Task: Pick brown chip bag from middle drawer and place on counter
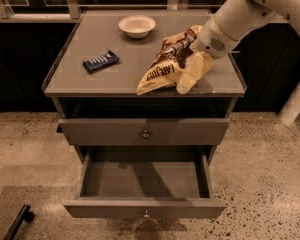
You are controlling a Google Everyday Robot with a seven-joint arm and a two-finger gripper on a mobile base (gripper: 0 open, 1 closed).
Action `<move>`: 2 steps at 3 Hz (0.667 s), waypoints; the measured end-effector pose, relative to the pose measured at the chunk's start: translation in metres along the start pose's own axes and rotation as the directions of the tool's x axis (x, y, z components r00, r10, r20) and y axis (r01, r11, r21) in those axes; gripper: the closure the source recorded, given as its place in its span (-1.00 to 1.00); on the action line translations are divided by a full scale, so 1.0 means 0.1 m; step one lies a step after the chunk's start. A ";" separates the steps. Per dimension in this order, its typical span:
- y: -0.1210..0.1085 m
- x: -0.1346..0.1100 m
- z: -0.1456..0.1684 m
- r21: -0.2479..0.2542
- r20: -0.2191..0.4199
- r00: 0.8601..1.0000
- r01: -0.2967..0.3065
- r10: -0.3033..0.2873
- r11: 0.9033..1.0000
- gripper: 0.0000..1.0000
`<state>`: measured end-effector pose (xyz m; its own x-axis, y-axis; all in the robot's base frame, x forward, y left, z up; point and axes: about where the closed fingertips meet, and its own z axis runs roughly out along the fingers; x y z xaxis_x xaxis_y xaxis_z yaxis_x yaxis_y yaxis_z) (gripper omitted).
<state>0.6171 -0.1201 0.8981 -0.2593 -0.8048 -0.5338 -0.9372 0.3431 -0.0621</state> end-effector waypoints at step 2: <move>-0.13 -0.03 0.18 0.011 -0.001 1.000 -0.011 0.011 1.000 -0.62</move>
Offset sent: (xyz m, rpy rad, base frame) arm 0.0149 0.0058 -0.0107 -0.0013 -0.0025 -0.0129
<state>0.6348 -0.1130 0.8852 -0.2697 -0.8017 -0.5334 -0.9318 0.3569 -0.0652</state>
